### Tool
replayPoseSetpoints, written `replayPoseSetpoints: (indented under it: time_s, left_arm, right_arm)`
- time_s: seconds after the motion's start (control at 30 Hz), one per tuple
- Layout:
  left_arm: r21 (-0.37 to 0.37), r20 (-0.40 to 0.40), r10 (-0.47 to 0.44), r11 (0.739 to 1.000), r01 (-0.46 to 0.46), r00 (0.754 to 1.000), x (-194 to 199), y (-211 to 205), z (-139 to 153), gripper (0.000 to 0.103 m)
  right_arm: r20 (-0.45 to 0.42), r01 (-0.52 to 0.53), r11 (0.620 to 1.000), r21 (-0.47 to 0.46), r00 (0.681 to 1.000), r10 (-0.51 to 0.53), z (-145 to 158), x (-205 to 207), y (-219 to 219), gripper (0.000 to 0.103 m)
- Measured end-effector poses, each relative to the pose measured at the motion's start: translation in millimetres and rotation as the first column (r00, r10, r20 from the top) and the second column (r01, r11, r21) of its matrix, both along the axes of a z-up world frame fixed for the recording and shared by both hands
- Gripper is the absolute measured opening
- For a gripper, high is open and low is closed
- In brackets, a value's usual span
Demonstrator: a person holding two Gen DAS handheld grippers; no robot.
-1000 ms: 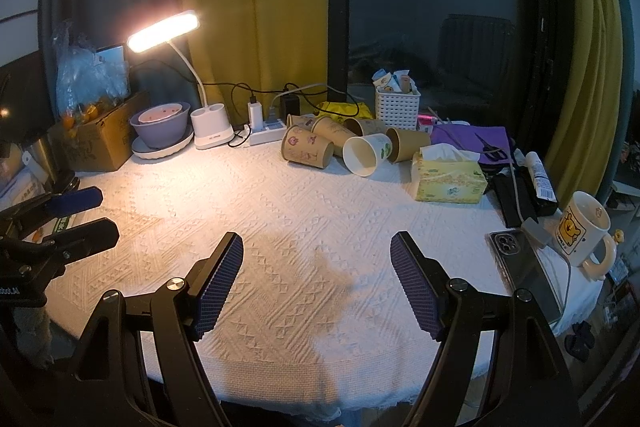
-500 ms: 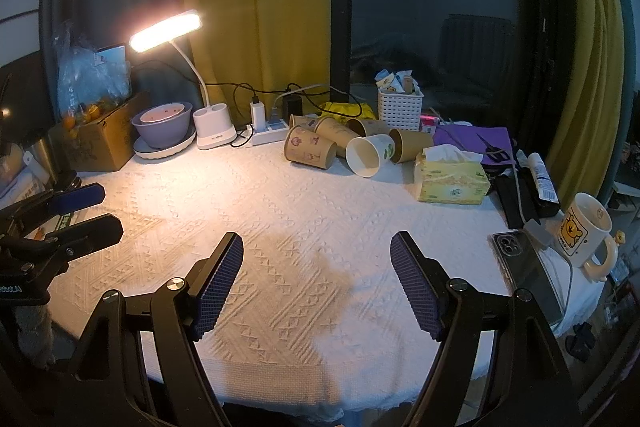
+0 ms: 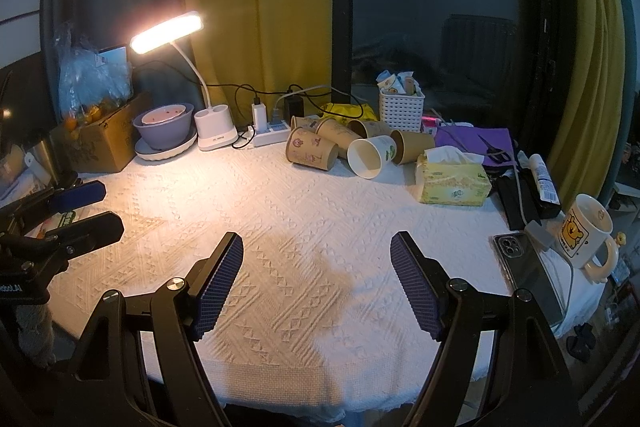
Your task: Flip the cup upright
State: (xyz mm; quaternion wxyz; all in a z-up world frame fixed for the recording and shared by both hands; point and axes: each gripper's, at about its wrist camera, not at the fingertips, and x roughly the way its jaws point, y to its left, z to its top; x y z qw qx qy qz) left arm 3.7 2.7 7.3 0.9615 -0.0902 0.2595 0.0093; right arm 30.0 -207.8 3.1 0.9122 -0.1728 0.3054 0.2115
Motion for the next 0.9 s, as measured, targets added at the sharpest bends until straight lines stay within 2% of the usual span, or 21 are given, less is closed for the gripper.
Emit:
replayPoseSetpoints:
  time_s: [0.23,0.43,0.6,0.83,0.9]
  left_arm:
    - [0.059,-0.018,-0.035,0.998,0.036,0.999,15,2,1,0.084]
    - [0.177,-0.079,-0.067,0.981,0.08,0.995,53,6,-11,0.084]
    - [0.264,-0.163,-0.077,0.957,0.119,0.984,99,13,-33,0.084]
    - [0.333,-0.25,-0.113,0.923,0.195,0.962,158,21,-51,0.085]
    - [0.363,-0.274,-0.129,0.904,0.227,0.953,176,21,-55,0.085]
  right_arm:
    - [-0.009,-0.004,1.0,-0.001,1.0,0.004,-1,6,12,0.079]
    - [-0.062,0.012,1.0,-0.001,0.998,-0.012,-14,34,7,0.079]
    - [-0.114,0.041,0.999,0.013,0.993,-0.039,-28,68,1,0.079]
    - [-0.173,0.101,0.995,0.007,0.98,-0.098,-42,126,-4,0.079]
    - [-0.191,0.112,0.994,0.005,0.976,-0.109,-45,143,-5,0.079]
